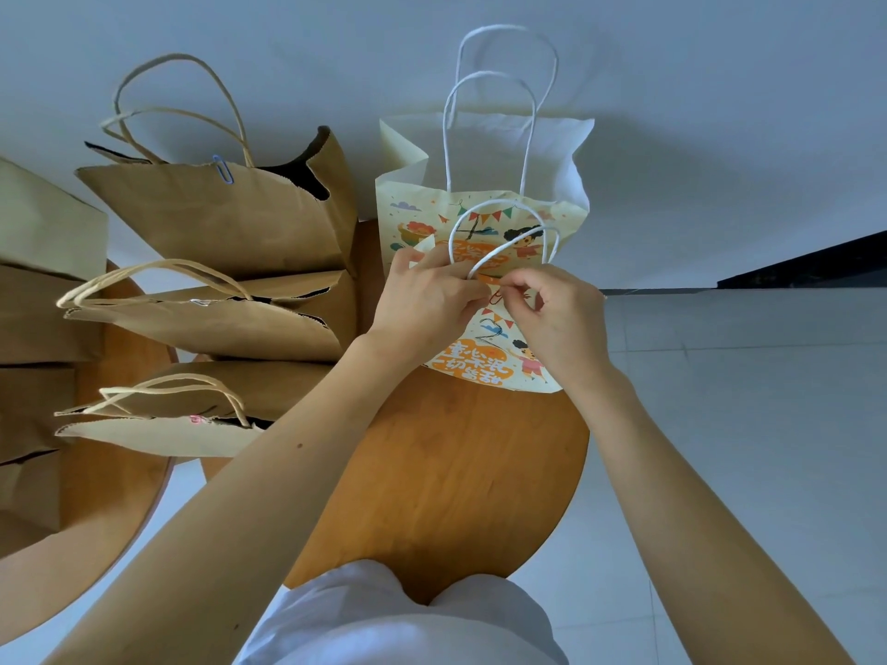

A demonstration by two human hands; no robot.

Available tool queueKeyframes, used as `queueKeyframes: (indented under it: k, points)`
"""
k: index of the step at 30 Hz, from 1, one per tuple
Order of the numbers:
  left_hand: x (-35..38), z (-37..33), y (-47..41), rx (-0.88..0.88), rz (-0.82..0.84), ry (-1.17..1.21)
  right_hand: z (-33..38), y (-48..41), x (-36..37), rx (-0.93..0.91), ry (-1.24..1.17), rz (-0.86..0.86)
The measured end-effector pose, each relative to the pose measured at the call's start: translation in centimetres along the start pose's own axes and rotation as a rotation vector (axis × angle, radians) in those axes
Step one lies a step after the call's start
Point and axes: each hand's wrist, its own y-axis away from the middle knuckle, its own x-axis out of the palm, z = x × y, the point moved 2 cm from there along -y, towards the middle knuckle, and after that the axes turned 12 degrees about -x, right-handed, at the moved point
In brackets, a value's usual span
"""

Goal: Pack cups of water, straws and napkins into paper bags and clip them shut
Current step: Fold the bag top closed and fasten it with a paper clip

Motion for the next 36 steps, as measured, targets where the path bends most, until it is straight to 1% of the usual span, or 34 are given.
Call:
queueKeyframes:
  k: [4,9,13,22,26,28,32,34,35,36]
  points:
    - [0.1,0.0,0.3,0.010,-0.001,-0.004,-0.2,0.5,-0.1,-0.018,0.003,-0.020]
    - [0.0,-0.1,0.0,-0.010,0.004,-0.001,0.1,0.0,0.4,-0.033,0.049,0.062]
    - [0.2,-0.2,0.0,-0.024,0.016,-0.003,0.2,-0.1,0.2,0.026,0.059,0.085]
    - [0.5,-0.1,0.3,-0.066,-0.015,0.029,0.9,-0.2,0.4,0.161,0.091,0.210]
    - [0.4,-0.2,0.4,-0.065,0.014,0.043,0.9,0.2,1.0,0.129,0.138,0.263]
    - [0.1,-0.1,0.2,-0.034,0.045,0.077,0.6,0.7,0.8,0.091,0.153,0.232]
    - [-1.6,1.1,-0.2,0.055,0.102,0.160,0.8,1.3,-0.7,-0.027,0.091,0.064]
    - [-2.9,1.7,0.1,0.042,0.046,0.240,0.7,1.7,-2.2,-0.084,0.095,-0.037]
    - [-3.6,2.0,0.3,0.013,0.011,0.265,0.5,1.9,-2.9,-0.090,0.103,-0.072]
    - [-4.2,2.1,0.5,-0.026,-0.033,0.261,0.2,2.2,-3.5,-0.060,0.093,-0.068]
